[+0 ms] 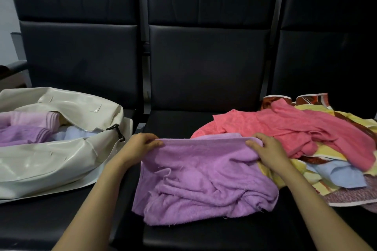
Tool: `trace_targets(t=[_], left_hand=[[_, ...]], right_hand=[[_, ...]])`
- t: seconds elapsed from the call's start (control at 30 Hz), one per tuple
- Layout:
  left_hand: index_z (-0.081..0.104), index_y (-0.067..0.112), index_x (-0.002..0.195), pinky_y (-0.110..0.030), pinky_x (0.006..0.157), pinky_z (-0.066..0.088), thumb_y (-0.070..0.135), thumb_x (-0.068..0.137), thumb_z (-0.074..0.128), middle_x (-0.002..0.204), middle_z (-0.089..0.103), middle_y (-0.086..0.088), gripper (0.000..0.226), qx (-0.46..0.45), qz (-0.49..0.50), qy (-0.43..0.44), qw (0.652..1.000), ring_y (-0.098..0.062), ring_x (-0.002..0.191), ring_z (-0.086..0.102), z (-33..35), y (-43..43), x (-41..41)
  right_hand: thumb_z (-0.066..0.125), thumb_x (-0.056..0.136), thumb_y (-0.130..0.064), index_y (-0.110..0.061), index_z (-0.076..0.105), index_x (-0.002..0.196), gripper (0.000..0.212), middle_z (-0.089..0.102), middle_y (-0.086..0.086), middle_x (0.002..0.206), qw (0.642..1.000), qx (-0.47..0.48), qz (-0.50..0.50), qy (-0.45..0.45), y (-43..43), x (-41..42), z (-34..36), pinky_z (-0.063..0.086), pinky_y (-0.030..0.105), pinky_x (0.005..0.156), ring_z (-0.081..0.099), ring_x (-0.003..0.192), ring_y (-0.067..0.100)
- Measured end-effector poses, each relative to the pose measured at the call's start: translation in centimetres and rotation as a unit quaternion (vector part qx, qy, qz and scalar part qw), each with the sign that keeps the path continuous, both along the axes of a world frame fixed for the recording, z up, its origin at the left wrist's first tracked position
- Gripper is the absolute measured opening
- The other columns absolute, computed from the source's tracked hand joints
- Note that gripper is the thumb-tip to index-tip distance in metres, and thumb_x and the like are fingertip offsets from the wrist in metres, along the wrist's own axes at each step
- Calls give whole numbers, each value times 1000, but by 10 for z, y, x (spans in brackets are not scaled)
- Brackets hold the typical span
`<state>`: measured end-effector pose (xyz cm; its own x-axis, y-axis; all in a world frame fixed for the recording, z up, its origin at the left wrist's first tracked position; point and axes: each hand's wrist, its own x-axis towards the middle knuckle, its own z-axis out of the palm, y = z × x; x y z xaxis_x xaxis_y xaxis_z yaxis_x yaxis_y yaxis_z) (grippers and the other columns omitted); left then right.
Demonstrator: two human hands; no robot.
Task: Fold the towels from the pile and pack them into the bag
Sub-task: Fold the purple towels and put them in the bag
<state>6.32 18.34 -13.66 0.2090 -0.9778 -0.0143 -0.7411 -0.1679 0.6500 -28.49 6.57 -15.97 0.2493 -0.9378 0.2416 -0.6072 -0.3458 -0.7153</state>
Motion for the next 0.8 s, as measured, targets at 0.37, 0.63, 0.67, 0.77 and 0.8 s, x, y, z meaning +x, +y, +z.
trace_targets(t=[0.37, 0.63, 0.67, 0.77, 0.8], left_hand=[[59, 9, 98, -38, 78, 44, 27, 94, 57, 103, 65, -15, 18, -2, 209, -69, 975, -34, 99, 58, -51, -29, -3], [57, 4, 118, -39, 97, 37, 29, 97, 51, 125, 50, -17, 33, 47, 193, -152, 968, -34, 118, 44, -66, -39, 2], [57, 4, 117, -39, 97, 38, 29, 96, 52, 125, 50, -17, 33, 45, 193, -149, 969, -34, 118, 45, -66, -39, 2], [57, 5, 114, -39, 95, 38, 29, 95, 55, 123, 53, -18, 31, 45, 191, -139, 971, -35, 115, 46, -65, -39, 3], [57, 6, 113, -39, 94, 38, 30, 95, 56, 123, 53, -17, 31, 50, 190, -138, 971, -34, 116, 46, -64, -39, 2]], right_hand=[[59, 91, -17, -13, 51, 74, 19, 58, 11, 81, 986, 34, -95, 136, -58, 29, -3, 32, 29, 65, 54, 79, 28], [61, 90, -34, -10, 60, 97, 25, 66, 10, 103, 970, 87, -90, 207, -76, 48, -24, 45, 37, 91, 55, 103, 31], [61, 90, -35, -10, 60, 99, 27, 66, 10, 105, 966, 87, -87, 227, -76, 50, -25, 43, 37, 94, 55, 105, 31], [65, 87, -33, -10, 57, 101, 28, 63, 8, 108, 959, 95, -67, 257, -74, 55, -23, 39, 34, 94, 53, 108, 30], [67, 86, -33, -12, 56, 99, 27, 62, 7, 108, 959, 102, -60, 258, -74, 55, -22, 39, 34, 93, 53, 108, 29]])
